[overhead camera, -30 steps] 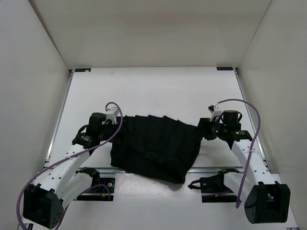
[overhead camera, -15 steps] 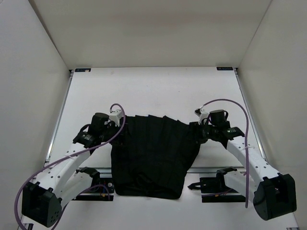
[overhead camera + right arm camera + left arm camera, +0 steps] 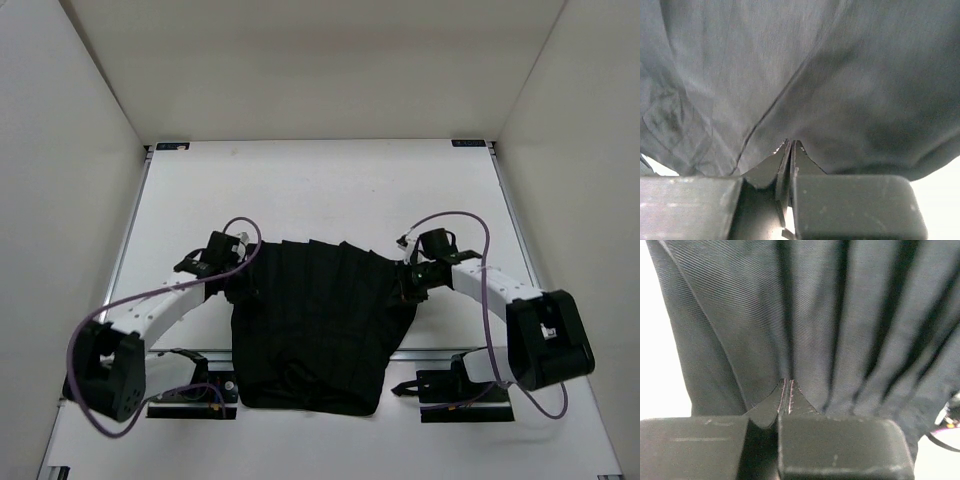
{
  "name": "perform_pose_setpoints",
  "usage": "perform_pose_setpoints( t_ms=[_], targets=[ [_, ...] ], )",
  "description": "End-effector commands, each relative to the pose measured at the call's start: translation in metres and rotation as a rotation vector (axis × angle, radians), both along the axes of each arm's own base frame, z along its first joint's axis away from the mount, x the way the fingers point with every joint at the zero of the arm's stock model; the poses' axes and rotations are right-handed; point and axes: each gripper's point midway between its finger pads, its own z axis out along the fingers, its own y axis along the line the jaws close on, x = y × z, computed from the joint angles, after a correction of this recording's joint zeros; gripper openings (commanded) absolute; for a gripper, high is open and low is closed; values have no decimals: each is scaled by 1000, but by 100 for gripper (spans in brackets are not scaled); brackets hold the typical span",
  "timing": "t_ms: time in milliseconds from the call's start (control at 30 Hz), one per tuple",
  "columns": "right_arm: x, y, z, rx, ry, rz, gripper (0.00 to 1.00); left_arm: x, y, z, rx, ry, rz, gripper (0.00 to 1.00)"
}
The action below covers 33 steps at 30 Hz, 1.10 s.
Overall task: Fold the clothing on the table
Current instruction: Flatten the skirt out
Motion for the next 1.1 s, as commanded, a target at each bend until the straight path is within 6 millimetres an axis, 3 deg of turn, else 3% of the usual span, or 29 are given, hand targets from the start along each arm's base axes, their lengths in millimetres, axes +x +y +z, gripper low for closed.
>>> perform_pose_setpoints(
  t_ms=[0,200,400,433,467,533,567,633,700,733,767,800,833,867,900,933,967,1000,1067],
  targets=[
    [34,8,8,-3,-93,28,0,23,1,-2,59,-19,27,0],
    [54,3,-10,-30,-25,14,0,48,1,-20,97,29,28,0],
    [92,1,-18,-24,28,-23,0,89,-9,-28,99,64,-14,0],
    [104,4,-18,-31,11,-8,0,91,-8,-37,116,91,-19,0],
    [106,3,-25,-41,38,-6,1,103,-10,-30,109,74,-21,0],
    [133,6,-21,-59,8,-3,0,116,-12,-38,126,97,-34,0],
    [146,8,-21,-58,10,-6,0,130,-14,-29,120,73,-31,0],
    [169,8,-18,-63,-19,-12,0,145,-15,-39,129,95,-38,0],
    [192,2,-15,-79,-29,-31,0,178,-22,-26,109,50,-42,0],
    [212,-1,-14,-91,-57,-43,0,182,-20,-40,120,85,-45,0],
    [228,1,-12,-100,-73,-38,0,205,-24,-26,106,38,-39,0],
    [236,-8,-11,-109,-68,-57,0,226,-26,-25,120,18,-39,0],
    [260,-17,-9,-119,-105,-80,0,235,-24,-38,131,39,-38,0],
    [283,-23,-5,-126,-134,-88,0,257,-26,-40,135,23,-41,0],
    [290,-28,-3,-126,-127,-99,0,282,-30,-18,123,-35,-35,0],
    [312,-40,1,-143,-149,-127,0,301,-33,-20,121,-41,-34,0],
    [335,-47,9,-127,-182,-157,0,309,-29,-36,121,-12,-18,0],
    [350,-54,18,-114,-210,-193,0,329,-29,-15,106,-56,-2,0],
    [365,-64,38,-54,-246,-233,0,345,-23,-10,91,-70,24,0]
  ],
)
